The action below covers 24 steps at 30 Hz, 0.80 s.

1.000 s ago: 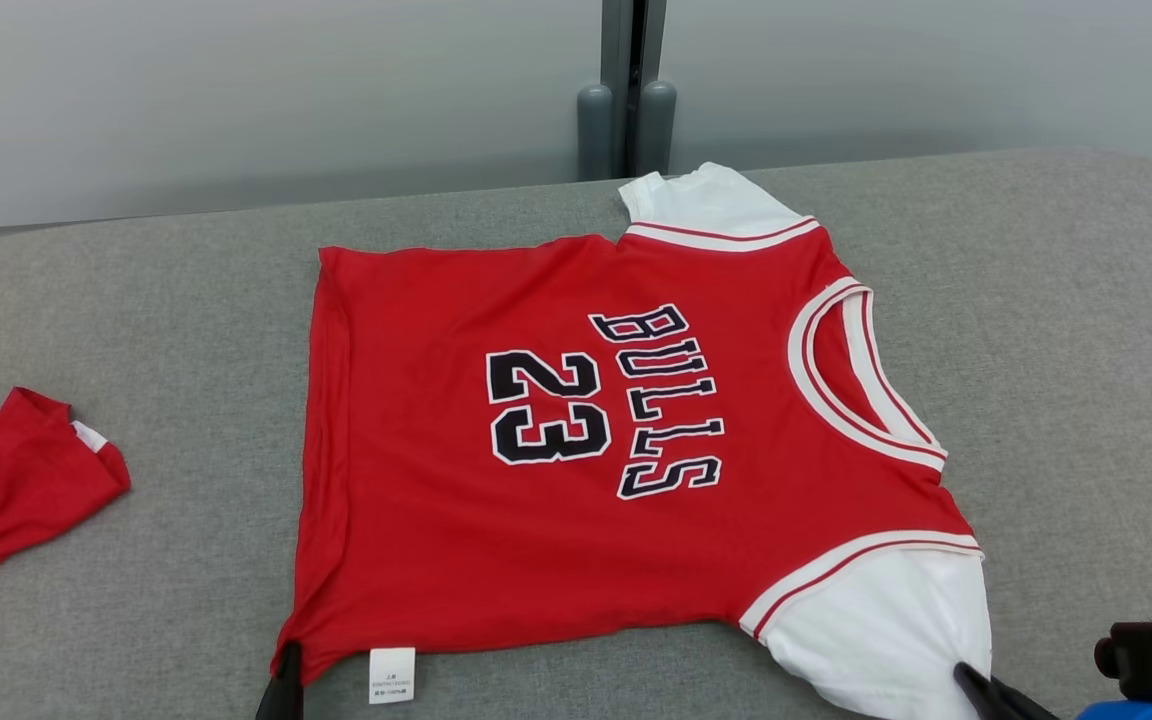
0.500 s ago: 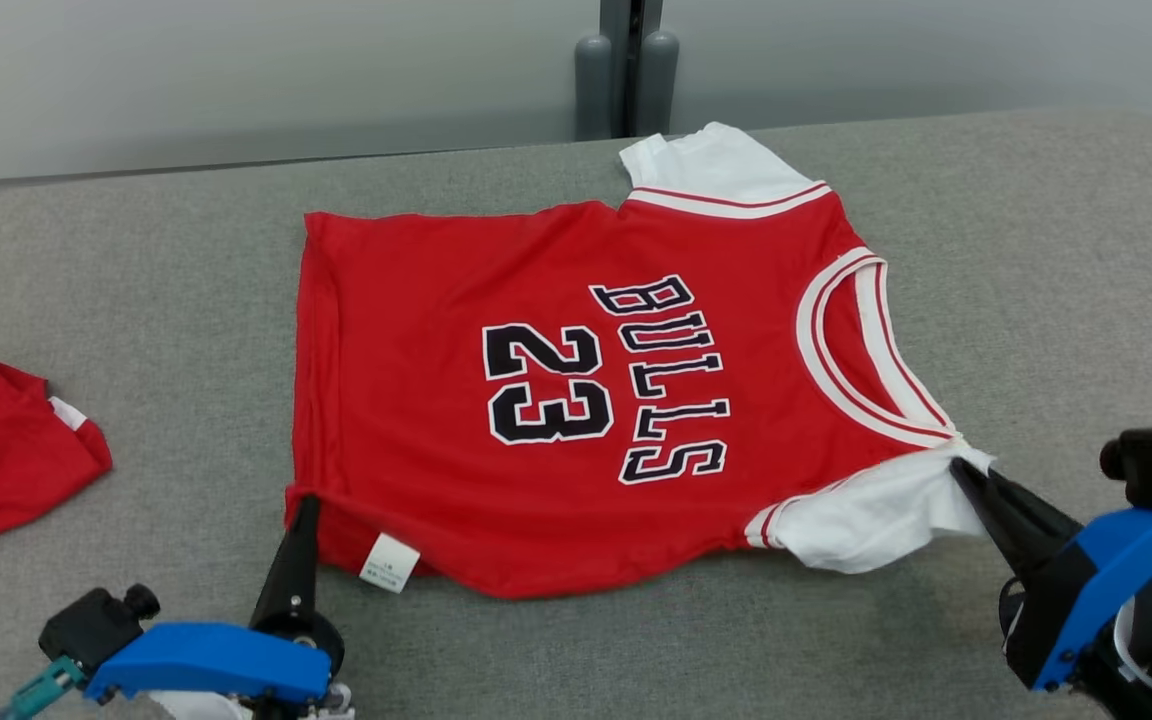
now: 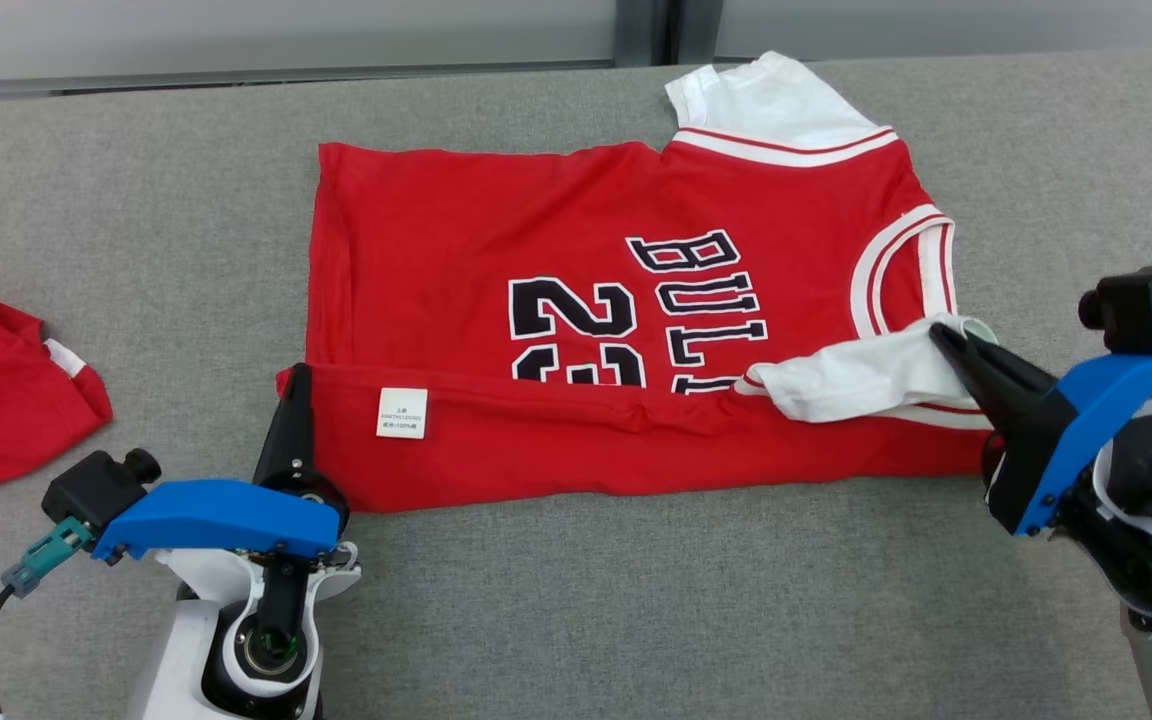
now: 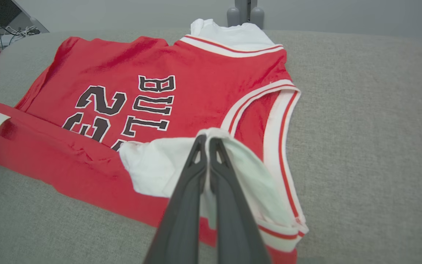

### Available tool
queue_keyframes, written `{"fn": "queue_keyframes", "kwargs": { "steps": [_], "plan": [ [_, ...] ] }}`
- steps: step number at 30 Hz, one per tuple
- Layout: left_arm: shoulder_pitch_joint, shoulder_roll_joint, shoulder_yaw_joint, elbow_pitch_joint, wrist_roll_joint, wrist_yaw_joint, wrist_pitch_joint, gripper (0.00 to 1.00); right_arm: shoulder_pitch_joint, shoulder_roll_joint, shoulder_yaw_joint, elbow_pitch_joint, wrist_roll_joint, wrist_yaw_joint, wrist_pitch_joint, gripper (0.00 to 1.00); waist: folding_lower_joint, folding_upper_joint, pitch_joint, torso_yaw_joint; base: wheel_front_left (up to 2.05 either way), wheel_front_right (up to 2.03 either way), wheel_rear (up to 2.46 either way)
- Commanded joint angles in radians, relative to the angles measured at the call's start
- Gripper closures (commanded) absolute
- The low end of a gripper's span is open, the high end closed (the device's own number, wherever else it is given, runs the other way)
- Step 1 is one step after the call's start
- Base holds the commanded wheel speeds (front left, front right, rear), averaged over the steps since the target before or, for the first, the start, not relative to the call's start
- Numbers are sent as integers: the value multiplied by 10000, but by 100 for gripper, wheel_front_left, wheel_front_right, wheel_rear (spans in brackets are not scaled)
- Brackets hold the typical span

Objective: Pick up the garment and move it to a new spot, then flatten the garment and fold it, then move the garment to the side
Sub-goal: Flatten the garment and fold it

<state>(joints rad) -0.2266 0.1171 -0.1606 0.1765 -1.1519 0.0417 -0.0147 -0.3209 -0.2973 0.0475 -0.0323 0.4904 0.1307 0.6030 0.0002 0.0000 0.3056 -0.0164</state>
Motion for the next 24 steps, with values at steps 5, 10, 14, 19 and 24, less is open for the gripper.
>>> {"fn": "queue_keyframes", "kwargs": {
  "steps": [5,10,14,19,24],
  "plan": [
    [-558,-63,-110,718,161,-259,-167,100,-987,-243,358,805,238,1,-462,100,-2,0,229,45,0,0,0],
    [-641,-65,-261,1157,264,-422,-249,100,-1365,-319,611,1289,534,1,-1140,0,-2,0,194,141,0,0,0],
    [-453,8,-386,1354,531,-523,-456,0,-1550,-411,857,1484,729,1,-2028,0,-2,0,21,187,0,0,0],
    [19,368,-680,1447,1501,-518,-1251,0,-1244,-468,690,1790,722,1,-2730,0,-2,0,-315,160,0,0,0],
    [462,763,-1319,1598,2661,-111,-1534,0,-541,-444,287,1766,529,1,-2328,0,-2,0,-463,126,0,0,0]
  ]
}}
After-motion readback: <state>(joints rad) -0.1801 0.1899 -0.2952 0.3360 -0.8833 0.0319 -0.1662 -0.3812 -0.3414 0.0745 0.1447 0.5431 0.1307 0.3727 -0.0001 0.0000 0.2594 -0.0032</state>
